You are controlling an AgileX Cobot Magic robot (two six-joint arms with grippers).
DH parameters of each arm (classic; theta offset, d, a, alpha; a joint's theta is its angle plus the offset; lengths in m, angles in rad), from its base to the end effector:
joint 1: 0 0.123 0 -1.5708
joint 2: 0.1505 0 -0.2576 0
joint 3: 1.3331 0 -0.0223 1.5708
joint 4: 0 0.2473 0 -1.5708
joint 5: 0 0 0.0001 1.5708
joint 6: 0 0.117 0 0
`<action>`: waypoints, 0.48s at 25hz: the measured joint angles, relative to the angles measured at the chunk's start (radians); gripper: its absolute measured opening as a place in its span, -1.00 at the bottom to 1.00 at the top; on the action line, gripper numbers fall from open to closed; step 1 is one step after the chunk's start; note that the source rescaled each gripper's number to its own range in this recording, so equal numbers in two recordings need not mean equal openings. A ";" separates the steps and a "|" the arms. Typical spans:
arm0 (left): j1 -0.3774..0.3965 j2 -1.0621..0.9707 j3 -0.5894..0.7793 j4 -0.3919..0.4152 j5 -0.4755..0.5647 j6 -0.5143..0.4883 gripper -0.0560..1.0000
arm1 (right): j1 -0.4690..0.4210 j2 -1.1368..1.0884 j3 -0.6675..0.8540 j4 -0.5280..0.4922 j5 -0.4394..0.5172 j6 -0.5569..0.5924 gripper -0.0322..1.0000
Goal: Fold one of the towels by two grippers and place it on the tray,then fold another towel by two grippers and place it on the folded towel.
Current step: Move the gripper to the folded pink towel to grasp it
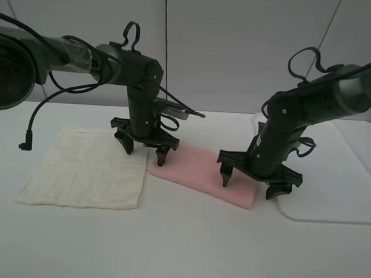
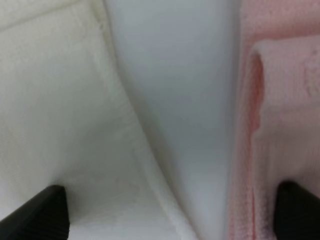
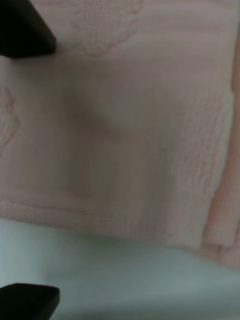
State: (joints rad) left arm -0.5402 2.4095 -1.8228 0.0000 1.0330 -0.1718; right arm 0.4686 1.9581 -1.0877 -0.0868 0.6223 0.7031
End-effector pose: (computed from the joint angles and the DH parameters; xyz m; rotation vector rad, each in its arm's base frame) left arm 0.3837 -0.2301 0.0487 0.5688 3.0531 -0.0207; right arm 0.3081 0.1493 0.0703 0.2496 2.9616 0.0661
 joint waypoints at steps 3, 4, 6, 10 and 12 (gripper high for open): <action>0.000 0.000 0.000 0.000 0.000 0.000 1.00 | 0.000 0.007 0.000 0.003 -0.002 0.000 0.91; 0.000 0.000 0.000 0.000 0.000 0.000 1.00 | 0.000 0.008 0.000 0.003 -0.003 0.001 0.91; 0.000 0.000 0.000 0.000 -0.002 0.000 1.00 | 0.000 0.009 0.000 0.003 -0.003 0.001 0.91; 0.000 0.000 0.000 0.000 -0.007 0.001 1.00 | 0.000 0.009 0.000 -0.001 -0.004 0.001 0.91; 0.000 0.000 0.000 0.000 -0.007 0.001 1.00 | 0.000 0.009 -0.001 -0.013 -0.004 0.001 0.91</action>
State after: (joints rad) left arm -0.5402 2.4095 -1.8228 0.0000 1.0259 -0.1709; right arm 0.4686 1.9672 -1.0885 -0.1000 0.6186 0.7038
